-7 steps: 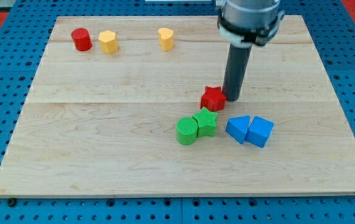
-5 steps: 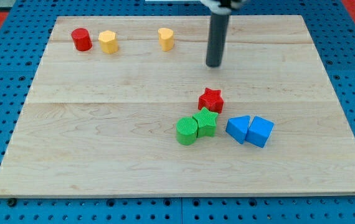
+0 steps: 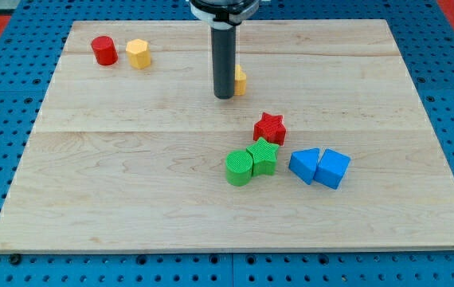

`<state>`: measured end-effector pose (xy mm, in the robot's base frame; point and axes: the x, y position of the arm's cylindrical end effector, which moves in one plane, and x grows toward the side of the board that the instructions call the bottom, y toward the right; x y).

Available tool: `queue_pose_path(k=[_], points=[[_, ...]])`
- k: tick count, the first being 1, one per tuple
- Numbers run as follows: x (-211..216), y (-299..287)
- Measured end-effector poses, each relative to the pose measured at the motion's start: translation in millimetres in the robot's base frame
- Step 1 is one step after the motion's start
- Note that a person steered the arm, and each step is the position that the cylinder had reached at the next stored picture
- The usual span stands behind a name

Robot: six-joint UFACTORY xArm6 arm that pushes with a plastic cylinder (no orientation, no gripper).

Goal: Place yellow heart above blue cube

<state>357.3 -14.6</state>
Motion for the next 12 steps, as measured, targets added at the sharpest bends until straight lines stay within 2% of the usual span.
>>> queue_pose_path(k=[1, 2, 3, 4, 5, 6, 7, 8, 9, 10, 11, 12], points=[[-25, 1], [-54, 30], [-21, 87], [46, 109], [50, 113], [17, 115], [13, 142], [68, 144], [94, 139], [56, 113], [36, 166], [56, 193]])
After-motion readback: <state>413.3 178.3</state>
